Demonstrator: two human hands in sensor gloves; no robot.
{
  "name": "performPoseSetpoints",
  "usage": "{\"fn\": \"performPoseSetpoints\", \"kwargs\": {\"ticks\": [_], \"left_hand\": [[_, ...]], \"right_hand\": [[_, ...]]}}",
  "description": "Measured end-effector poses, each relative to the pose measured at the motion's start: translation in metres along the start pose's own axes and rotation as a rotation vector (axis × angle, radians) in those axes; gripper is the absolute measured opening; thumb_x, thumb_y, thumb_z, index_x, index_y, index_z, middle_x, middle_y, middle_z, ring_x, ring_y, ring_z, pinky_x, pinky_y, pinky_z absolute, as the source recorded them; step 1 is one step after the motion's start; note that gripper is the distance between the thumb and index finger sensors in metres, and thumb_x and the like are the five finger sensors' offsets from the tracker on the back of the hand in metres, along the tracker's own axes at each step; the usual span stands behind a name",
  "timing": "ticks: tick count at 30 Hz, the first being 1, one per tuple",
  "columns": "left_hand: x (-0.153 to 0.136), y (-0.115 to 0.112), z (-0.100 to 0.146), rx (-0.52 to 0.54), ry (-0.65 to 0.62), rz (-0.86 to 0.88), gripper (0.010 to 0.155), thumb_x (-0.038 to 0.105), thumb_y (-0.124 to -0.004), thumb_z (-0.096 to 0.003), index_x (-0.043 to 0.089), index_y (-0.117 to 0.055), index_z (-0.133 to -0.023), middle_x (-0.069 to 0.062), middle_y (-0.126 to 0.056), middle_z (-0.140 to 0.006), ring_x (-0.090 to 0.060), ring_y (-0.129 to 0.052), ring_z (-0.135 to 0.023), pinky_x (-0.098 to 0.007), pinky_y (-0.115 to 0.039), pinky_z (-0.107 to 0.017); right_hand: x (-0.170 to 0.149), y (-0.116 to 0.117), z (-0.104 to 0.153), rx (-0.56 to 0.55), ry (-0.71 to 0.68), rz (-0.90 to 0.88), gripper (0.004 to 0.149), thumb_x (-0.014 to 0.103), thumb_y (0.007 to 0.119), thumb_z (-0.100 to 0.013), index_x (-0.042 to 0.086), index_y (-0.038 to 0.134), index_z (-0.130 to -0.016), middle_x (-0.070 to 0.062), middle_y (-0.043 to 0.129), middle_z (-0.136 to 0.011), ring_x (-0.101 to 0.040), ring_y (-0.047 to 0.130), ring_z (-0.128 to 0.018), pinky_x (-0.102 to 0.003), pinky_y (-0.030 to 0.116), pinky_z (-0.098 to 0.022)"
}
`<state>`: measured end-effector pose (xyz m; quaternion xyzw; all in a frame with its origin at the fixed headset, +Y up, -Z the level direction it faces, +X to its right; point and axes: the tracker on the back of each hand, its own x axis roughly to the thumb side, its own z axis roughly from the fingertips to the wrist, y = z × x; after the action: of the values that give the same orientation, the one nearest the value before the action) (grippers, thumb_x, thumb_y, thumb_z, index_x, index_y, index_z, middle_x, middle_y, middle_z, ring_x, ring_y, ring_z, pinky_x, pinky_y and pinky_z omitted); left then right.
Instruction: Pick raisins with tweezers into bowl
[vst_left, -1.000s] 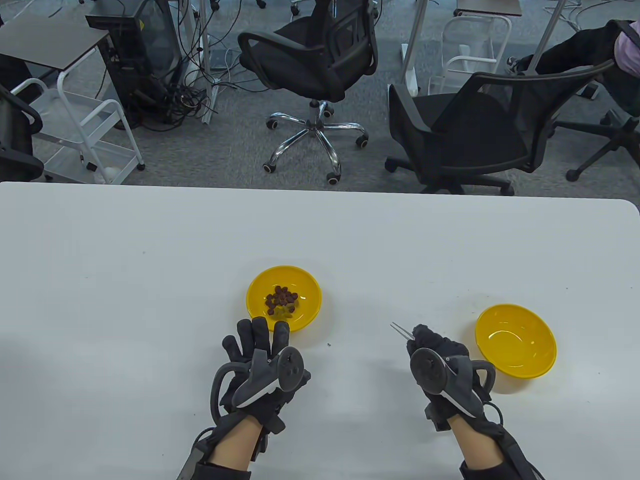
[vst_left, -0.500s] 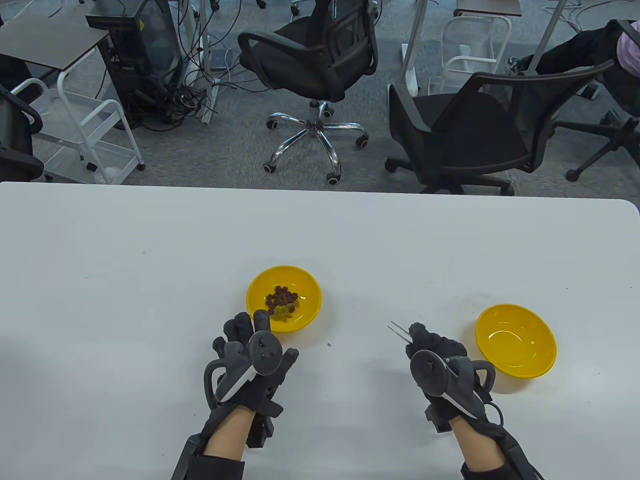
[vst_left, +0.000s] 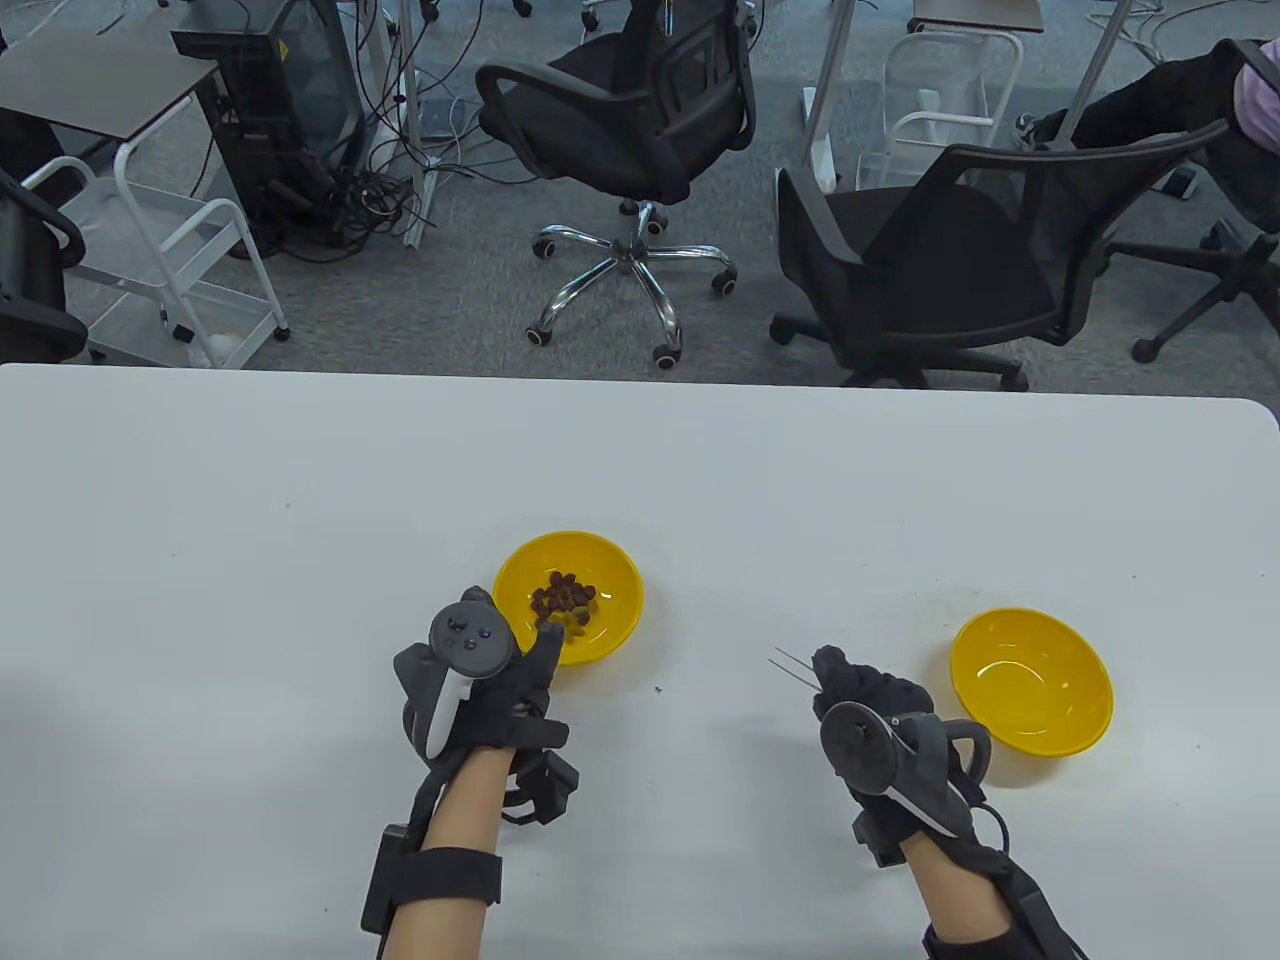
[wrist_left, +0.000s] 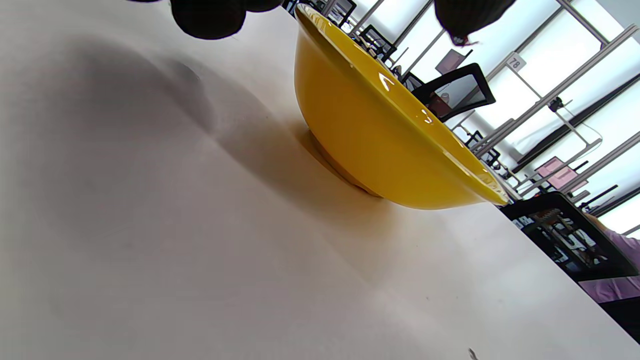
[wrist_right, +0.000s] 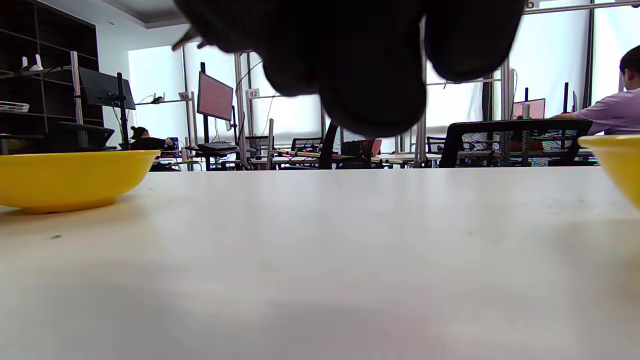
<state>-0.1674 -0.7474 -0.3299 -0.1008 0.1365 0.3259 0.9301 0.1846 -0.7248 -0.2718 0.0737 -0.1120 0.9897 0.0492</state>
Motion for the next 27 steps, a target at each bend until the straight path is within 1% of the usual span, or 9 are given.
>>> {"fn": "performPoseSetpoints", "kwargs": {"ticks": [4, 5, 7, 8, 11, 17, 19, 23, 27], "left_hand": [[0.005, -0.002, -0.014, 0.032, 0.054, -0.048, 0.085, 0.051, -0.055, -0.0586, -0.004, -0.011, -0.107, -0.04, -0.048, -0.109, -0.053, -0.075, -0.092, -0.067, -0.059, -0.065], [0.006, -0.002, -0.016, 0.035, 0.067, -0.056, 0.085, 0.05, -0.055, -0.0586, -0.004, -0.011, -0.107, -0.039, -0.051, -0.108, -0.048, -0.078, -0.089, -0.065, -0.061, -0.064], [0.007, 0.0, -0.023, 0.068, 0.087, -0.076, 0.084, 0.049, -0.057, -0.0583, -0.005, -0.016, -0.107, -0.035, -0.065, -0.103, -0.036, -0.093, -0.075, -0.059, -0.071, -0.06], [0.007, 0.0, -0.025, 0.064, 0.097, -0.078, 0.083, 0.048, -0.058, -0.058, -0.006, -0.018, -0.107, -0.034, -0.07, -0.1, -0.032, -0.097, -0.068, -0.056, -0.075, -0.057], [0.006, 0.001, -0.033, 0.054, 0.144, -0.078, 0.08, 0.045, -0.06, -0.0579, -0.008, -0.024, -0.106, -0.027, -0.084, -0.089, -0.024, -0.103, -0.055, -0.051, -0.081, -0.051], [-0.001, 0.004, -0.043, 0.04, 0.195, -0.063, 0.07, 0.037, -0.061, -0.0576, -0.01, -0.037, -0.104, -0.015, -0.097, -0.07, -0.013, -0.106, -0.036, -0.045, -0.086, -0.043], [-0.004, 0.003, -0.045, 0.03, 0.206, -0.049, 0.066, 0.035, -0.061, -0.0575, -0.011, -0.044, -0.102, -0.012, -0.1, -0.064, -0.012, -0.105, -0.033, -0.044, -0.087, -0.041], [-0.006, 0.001, -0.045, 0.022, 0.208, -0.04, 0.062, 0.035, -0.06, -0.0575, -0.011, -0.051, -0.099, -0.011, -0.102, -0.058, -0.011, -0.107, -0.028, -0.042, -0.088, -0.039], [-0.007, -0.001, -0.046, -0.001, 0.211, -0.019, 0.059, 0.033, -0.059, -0.0574, -0.01, -0.054, -0.097, -0.008, -0.105, -0.052, -0.008, -0.107, -0.022, -0.04, -0.09, -0.035]], "right_hand": [[0.001, 0.001, 0.0, 0.014, -0.008, 0.006, 0.053, 0.031, 0.072, -0.044, 0.012, 0.071, -0.093, -0.007, 0.086, -0.07, -0.019, 0.098, -0.049, -0.053, 0.074, -0.057], [0.002, 0.002, 0.0, 0.018, -0.01, 0.006, 0.053, 0.031, 0.072, -0.044, 0.012, 0.071, -0.093, -0.007, 0.086, -0.07, -0.019, 0.098, -0.049, -0.053, 0.074, -0.057], [0.002, 0.002, 0.0, 0.022, -0.013, 0.004, 0.053, 0.031, 0.072, -0.044, 0.012, 0.071, -0.093, -0.007, 0.086, -0.07, -0.019, 0.098, -0.049, -0.053, 0.074, -0.057], [0.003, 0.002, 0.0, 0.023, -0.015, 0.003, 0.053, 0.031, 0.073, -0.044, 0.012, 0.071, -0.093, -0.007, 0.086, -0.07, -0.019, 0.098, -0.049, -0.053, 0.074, -0.057], [0.003, 0.003, -0.001, 0.032, -0.021, -0.002, 0.053, 0.031, 0.073, -0.044, 0.012, 0.071, -0.093, -0.007, 0.086, -0.07, -0.019, 0.098, -0.049, -0.053, 0.075, -0.056], [0.003, 0.007, -0.002, 0.052, -0.019, -0.001, 0.053, 0.032, 0.073, -0.044, 0.012, 0.071, -0.093, -0.007, 0.086, -0.07, -0.019, 0.098, -0.049, -0.053, 0.075, -0.056], [0.003, 0.007, -0.002, 0.051, -0.014, -0.006, 0.053, 0.031, 0.073, -0.044, 0.012, 0.071, -0.093, -0.007, 0.086, -0.07, -0.019, 0.098, -0.049, -0.053, 0.075, -0.056], [0.001, 0.007, -0.002, 0.049, -0.005, -0.02, 0.054, 0.032, 0.073, -0.044, 0.012, 0.071, -0.094, -0.007, 0.086, -0.07, -0.019, 0.099, -0.049, -0.053, 0.075, -0.056], [0.001, 0.007, -0.002, 0.053, -0.001, -0.019, 0.054, 0.032, 0.073, -0.044, 0.012, 0.071, -0.093, -0.007, 0.086, -0.07, -0.019, 0.099, -0.049, -0.052, 0.075, -0.056]]}}
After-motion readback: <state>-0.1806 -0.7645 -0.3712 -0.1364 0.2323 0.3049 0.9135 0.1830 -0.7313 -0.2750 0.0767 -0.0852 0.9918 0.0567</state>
